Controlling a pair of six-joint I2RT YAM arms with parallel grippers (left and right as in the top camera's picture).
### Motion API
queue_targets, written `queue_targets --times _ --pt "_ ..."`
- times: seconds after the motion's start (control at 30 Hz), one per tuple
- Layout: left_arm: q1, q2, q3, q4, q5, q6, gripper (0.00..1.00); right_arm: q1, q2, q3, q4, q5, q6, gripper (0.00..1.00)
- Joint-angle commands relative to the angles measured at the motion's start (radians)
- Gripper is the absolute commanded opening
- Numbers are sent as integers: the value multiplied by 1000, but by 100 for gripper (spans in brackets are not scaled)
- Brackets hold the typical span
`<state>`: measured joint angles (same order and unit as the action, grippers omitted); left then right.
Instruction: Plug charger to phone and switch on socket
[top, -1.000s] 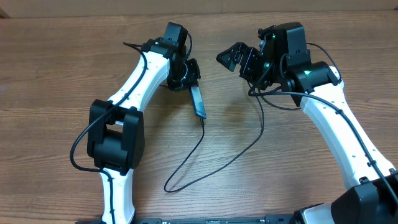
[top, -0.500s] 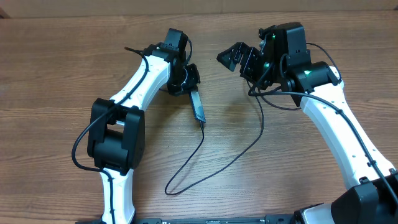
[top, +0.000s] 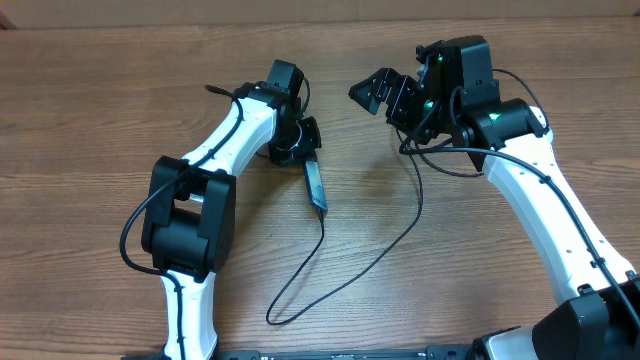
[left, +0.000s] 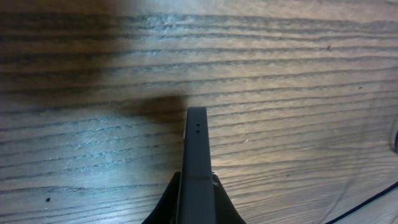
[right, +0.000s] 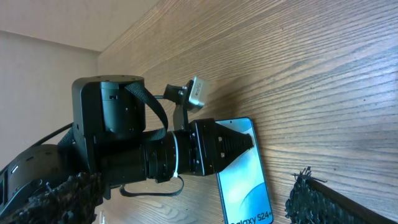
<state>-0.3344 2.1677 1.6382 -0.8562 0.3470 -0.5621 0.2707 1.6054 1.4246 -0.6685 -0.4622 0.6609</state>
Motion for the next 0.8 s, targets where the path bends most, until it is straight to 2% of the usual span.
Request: queue_targets --times 0.0,0.77 --pt "-8 4 0 -11 12 36 4 1 -23 9 6 17 -8 100" --pt "-14 4 -67 5 12 69 4 1 -23 9 8 16 -8 100"
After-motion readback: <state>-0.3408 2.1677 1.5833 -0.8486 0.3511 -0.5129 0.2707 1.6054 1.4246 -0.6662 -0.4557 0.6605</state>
